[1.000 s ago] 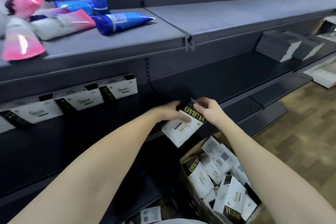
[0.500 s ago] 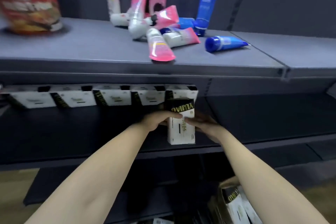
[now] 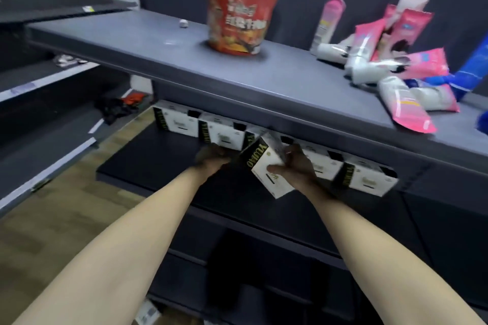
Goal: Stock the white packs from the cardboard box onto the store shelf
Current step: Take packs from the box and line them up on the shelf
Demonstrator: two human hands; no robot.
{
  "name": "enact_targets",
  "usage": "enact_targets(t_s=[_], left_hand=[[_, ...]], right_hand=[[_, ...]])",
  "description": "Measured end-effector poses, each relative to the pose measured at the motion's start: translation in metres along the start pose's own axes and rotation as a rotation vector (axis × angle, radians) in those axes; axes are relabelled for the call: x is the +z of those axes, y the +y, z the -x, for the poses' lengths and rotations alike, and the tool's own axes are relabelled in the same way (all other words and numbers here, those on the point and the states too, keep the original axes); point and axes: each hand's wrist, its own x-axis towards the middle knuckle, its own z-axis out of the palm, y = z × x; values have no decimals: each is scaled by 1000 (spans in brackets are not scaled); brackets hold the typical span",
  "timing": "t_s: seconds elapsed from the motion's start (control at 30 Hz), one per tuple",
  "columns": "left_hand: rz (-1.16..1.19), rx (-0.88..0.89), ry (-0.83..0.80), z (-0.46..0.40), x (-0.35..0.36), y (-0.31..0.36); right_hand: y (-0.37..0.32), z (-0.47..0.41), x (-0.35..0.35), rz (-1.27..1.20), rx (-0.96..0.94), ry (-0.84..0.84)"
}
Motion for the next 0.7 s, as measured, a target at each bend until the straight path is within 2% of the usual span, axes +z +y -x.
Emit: enact_targets(t_s=[0.13, 0.27, 0.37, 0.53, 0.7], left_hand=[[-199, 21, 104, -4, -57, -20], [-367, 29, 174, -6, -100, -37], [-398, -4, 194, -11, -128, -55], [-468, 0, 216, -20, -162, -69], [-462, 2, 247, -29, -177, -75]], right_hand=[[-44, -13, 57, 239, -102, -94], [-83, -18, 109, 392, -185, -78], [-104, -31, 139, 401, -239, -84], [-143, -50, 175, 576, -344, -57], [-166, -70, 202, 525, -470, -82]])
